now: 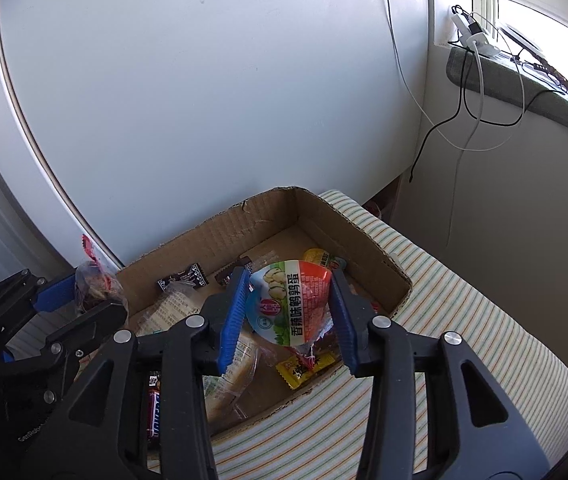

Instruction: Organize snacks

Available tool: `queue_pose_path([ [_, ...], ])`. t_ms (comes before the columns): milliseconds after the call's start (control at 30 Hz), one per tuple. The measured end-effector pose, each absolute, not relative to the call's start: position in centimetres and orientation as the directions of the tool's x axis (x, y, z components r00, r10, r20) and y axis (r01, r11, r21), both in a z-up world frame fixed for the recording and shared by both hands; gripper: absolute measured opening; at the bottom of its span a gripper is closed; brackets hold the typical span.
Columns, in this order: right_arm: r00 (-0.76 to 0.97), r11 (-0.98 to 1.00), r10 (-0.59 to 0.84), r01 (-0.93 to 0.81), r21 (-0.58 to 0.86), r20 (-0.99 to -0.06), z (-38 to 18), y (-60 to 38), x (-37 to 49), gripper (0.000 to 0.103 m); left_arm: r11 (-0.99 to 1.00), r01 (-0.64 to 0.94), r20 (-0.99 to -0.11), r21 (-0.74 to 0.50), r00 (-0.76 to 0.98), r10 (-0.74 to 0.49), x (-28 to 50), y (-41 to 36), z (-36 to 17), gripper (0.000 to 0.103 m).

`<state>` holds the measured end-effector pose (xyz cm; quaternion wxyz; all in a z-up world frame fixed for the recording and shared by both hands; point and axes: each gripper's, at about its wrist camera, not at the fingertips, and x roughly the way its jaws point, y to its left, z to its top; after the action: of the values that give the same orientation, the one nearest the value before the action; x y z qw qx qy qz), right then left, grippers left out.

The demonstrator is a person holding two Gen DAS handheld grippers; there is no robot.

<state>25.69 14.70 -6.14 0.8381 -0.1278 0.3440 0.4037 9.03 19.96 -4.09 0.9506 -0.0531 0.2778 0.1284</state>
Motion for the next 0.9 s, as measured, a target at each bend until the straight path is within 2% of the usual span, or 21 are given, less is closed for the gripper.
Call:
queue_pose_path([
  [100,0.441,0.635,0.594,-0.771,0.056,-0.673,-5.8,14.5,25.4,0.056,0.962,-0.272,-0.539,-0.026,0.815,0.216,9.0,19.8,-3.9,0.036],
  [233,0.456,0.635,0.595,-0.771,0.040,-0.662,-5.2,14.3,24.9,0.069,0.959,-0.283,-0.533,-0.023,0.815,0.227,8.9,19.8,-3.7,0.047],
  [333,0.476,0.645,0.594,-0.764,0.030,-0.649,-4.6,14.0,24.6,0.079,0.957,-0.288,-0.529,-0.024,0.816,0.233,8.8,19.8,-3.4,0.048],
  [600,0.508,0.659,0.595,-0.752,0.015,-0.623,-3.5,12.3,23.5,0.082,0.957,-0.290,-0.514,-0.014,0.823,0.242,7.9,18.9,-2.6,0.050],
  [733,0.525,0.666,0.593,-0.746,0.005,-0.610,-3.1,10.9,22.5,0.084,0.956,-0.291,-0.500,-0.022,0.832,0.242,7.1,18.3,-2.0,0.057],
  [900,0.558,0.679,0.587,-0.734,-0.019,-0.586,-2.4,9.1,21.2,0.086,0.954,-0.298,-0.483,-0.015,0.838,0.254,6.0,17.4,-1.2,0.057],
])
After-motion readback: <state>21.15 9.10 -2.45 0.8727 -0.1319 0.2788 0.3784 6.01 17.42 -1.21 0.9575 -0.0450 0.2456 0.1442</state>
